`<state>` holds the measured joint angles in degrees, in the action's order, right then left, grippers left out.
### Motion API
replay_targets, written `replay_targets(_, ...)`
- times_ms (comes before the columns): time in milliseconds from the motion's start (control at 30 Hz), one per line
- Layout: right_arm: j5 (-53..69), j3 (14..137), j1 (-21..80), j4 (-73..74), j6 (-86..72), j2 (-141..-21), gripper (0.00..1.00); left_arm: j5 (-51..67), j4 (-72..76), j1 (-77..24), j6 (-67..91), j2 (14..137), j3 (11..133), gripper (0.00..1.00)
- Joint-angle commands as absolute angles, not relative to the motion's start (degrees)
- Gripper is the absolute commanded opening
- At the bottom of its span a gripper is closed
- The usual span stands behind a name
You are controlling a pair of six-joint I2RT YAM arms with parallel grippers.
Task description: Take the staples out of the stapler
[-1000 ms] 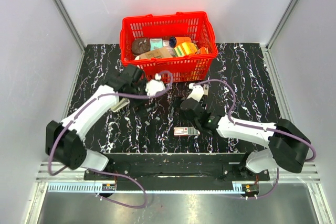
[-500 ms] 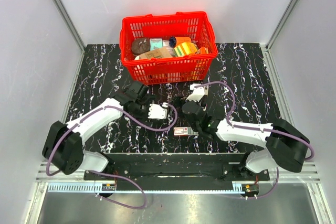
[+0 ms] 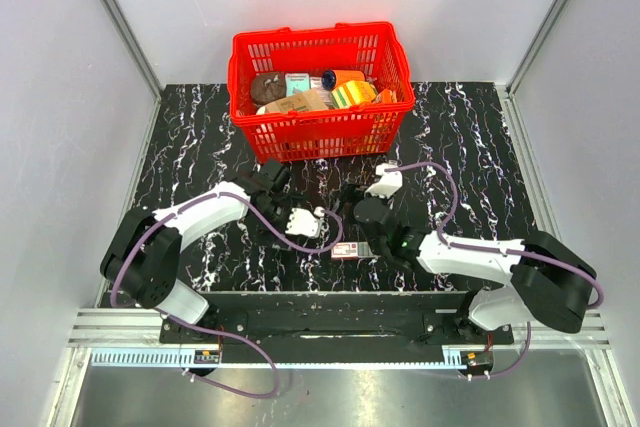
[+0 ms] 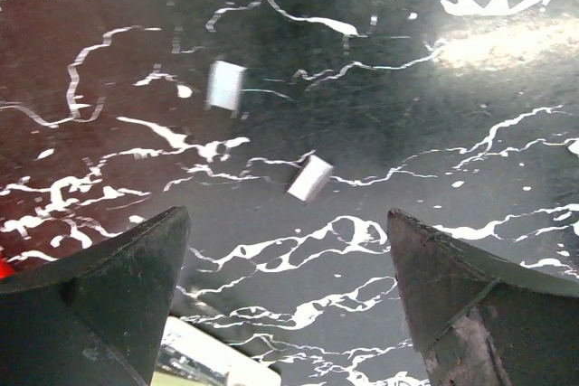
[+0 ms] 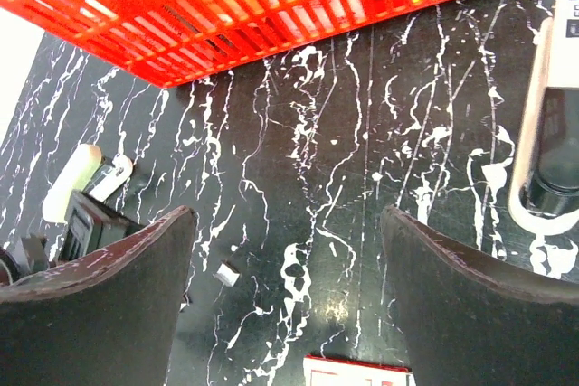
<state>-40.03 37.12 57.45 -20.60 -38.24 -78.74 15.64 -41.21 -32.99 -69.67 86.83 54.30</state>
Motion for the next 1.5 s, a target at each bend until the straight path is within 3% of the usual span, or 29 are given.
replay_targets(0,-42.7,35.3,55.7,-23.5,-41.5,-75.6,0.88,16.0,-39.8,-33.5,-72.8,86.6,50.7,0.95)
replay_targets(500,-41.9,35.3,54.2,-24.3,-42.3,-76.4,0.86,19.2,-38.1,-34.1,-71.3,91.5,51.4,0.85)
replay_targets(667,-41.4,35.3,53.6,-23.7,-43.0,-76.2,0.87,18.9,-39.5,-34.2,-69.6,93.8,53.2,0.72)
replay_targets(1300,-40.4,33.1,52.6,-25.4,-44.1,-74.8,0.85,17.0,-38.7,-34.3,-62.1,99.8,57.7,0.50)
replay_targets(1467,-40.4,32.9,52.5,-25.5,-44.5,-74.8,0.85,16.1,-38.1,-34.3,-60.2,100.5,57.5,0.41)
